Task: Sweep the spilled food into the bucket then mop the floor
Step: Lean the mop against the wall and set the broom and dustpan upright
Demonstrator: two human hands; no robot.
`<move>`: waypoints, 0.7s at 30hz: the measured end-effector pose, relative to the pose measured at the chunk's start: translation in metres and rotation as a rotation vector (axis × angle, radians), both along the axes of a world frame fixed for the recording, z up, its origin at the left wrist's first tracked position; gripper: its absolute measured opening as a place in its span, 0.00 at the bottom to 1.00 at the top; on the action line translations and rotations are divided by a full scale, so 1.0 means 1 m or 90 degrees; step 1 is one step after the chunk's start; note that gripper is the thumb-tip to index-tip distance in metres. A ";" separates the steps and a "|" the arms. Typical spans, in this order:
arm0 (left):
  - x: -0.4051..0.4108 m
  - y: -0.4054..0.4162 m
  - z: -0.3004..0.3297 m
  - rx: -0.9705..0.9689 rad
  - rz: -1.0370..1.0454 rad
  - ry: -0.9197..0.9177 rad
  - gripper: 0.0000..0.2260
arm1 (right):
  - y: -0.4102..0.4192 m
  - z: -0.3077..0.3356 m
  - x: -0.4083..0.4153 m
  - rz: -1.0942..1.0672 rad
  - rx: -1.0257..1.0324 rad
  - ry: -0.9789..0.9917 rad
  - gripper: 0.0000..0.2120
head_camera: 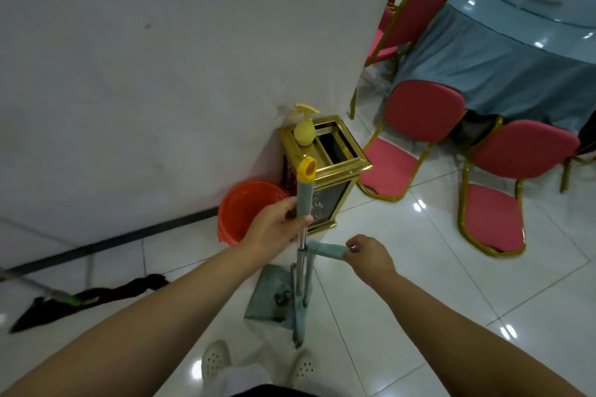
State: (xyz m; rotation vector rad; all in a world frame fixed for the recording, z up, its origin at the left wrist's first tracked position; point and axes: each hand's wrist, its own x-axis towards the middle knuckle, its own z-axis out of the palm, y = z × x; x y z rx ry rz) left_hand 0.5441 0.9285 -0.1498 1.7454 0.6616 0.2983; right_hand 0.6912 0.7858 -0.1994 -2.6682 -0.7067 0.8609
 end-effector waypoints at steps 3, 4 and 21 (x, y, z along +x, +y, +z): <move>-0.040 0.029 0.003 0.013 0.040 0.016 0.07 | 0.035 0.004 -0.034 0.039 0.001 -0.002 0.14; -0.054 0.040 0.004 0.018 0.054 0.019 0.07 | 0.047 0.005 -0.046 0.054 0.001 -0.004 0.13; -0.220 0.205 0.005 0.055 0.239 0.108 0.13 | 0.260 -0.013 -0.192 0.158 0.070 0.016 0.13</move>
